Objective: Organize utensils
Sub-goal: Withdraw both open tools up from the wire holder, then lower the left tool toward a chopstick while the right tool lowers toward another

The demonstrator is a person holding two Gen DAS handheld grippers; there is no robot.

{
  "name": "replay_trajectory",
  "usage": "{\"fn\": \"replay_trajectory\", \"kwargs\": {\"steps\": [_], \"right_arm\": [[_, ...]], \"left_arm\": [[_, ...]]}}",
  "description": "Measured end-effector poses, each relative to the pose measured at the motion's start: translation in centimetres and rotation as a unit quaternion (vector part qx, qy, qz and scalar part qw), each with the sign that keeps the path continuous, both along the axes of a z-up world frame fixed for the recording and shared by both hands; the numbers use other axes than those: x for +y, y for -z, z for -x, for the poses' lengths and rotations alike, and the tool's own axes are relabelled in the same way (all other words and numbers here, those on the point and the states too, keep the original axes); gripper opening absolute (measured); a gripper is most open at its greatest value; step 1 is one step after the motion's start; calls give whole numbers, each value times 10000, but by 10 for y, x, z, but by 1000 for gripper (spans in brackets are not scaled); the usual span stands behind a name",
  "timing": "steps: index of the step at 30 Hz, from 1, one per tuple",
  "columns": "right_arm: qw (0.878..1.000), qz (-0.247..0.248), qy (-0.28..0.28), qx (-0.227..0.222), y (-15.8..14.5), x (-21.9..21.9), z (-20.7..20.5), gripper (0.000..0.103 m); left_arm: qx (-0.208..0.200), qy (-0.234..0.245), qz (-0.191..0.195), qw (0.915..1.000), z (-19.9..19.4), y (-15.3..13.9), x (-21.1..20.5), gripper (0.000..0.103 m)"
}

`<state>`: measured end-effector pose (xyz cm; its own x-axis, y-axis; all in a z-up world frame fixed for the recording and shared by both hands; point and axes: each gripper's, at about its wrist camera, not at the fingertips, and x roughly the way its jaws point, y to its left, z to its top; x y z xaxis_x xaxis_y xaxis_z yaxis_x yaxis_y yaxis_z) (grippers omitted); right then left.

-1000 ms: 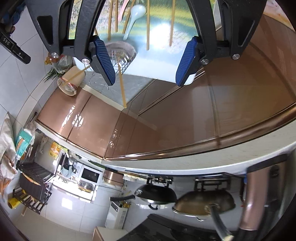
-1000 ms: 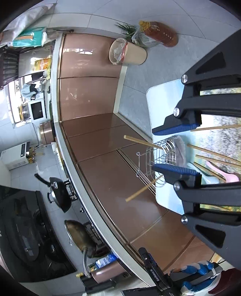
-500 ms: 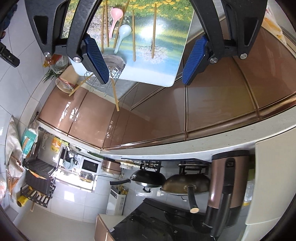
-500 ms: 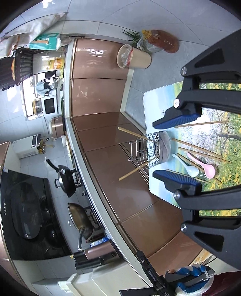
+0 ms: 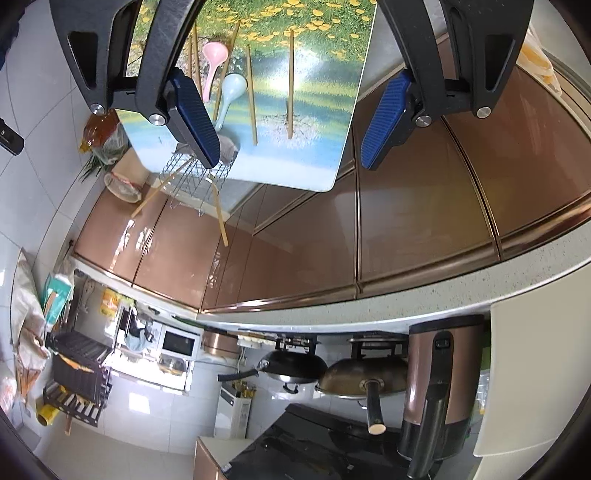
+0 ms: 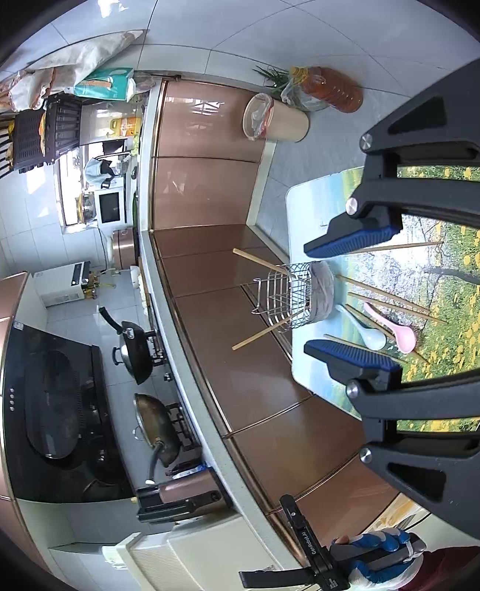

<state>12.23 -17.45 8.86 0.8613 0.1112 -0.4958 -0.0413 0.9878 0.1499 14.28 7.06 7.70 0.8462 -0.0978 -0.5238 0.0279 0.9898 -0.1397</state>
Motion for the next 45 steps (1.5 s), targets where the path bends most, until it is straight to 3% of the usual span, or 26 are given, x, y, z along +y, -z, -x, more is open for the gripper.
{"fn": "replay_trajectory", "kwargs": {"steps": [9,21,30,45], "right_arm": [[9991,173,-128,363,24,10,-28,43],[9928,120,-201,1177,89,6,-95,33],[9794,77,-412,1975,151,12,-155,18],[9448,37,-873,3157,244,44,-241,16]], "left_arm": [[403,108,-144,9990,-25,30,-10,74],[1237,340,-351,9911,-87,94,-35,66],[2161,559,-329,9742,-147,162,-57,53],[3067,829,-671,9458,-222,226,-101,48]]}}
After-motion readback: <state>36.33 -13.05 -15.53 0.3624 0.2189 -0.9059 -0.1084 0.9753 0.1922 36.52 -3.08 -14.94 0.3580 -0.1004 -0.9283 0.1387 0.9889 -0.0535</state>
